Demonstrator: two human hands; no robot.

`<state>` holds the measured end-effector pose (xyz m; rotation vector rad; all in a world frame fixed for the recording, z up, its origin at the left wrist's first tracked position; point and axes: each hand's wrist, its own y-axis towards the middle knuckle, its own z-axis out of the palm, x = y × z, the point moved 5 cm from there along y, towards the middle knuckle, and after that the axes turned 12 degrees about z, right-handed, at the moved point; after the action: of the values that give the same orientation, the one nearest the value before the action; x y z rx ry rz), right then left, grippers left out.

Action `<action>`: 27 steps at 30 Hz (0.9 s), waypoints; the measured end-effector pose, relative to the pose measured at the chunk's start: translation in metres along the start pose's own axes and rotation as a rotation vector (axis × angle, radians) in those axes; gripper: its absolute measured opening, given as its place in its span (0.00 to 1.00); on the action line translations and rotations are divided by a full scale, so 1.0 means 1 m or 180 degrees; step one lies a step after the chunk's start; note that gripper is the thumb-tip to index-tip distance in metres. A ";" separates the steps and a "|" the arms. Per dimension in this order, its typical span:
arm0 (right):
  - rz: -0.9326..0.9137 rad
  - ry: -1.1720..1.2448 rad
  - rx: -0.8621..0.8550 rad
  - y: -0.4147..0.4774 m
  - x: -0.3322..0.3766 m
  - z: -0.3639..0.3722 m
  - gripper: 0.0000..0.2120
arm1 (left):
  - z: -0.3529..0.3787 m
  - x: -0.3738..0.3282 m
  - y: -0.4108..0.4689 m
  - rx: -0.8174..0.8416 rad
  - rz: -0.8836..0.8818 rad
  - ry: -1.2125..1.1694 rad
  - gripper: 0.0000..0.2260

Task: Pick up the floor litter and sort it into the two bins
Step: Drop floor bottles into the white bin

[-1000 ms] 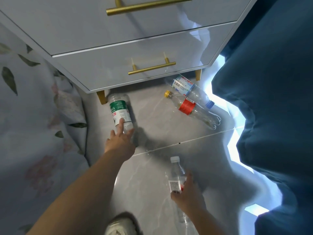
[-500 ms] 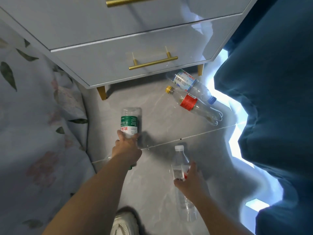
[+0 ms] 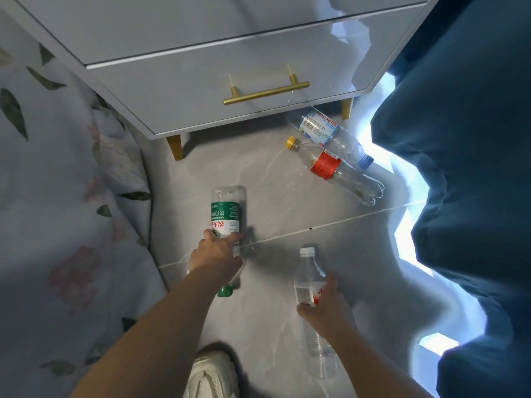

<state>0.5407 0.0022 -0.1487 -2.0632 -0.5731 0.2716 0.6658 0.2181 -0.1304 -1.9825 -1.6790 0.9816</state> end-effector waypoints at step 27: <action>-0.0972 0.1246 -0.0387 -0.452 0.066 -0.411 0.48 | -0.416 -0.253 -0.364 -0.0737 0.1680 0.0178 0.20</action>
<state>0.6344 -0.0692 0.4541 -2.0353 -0.6598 -0.3464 0.6868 0.1241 0.4696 -2.6621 -1.3091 0.9095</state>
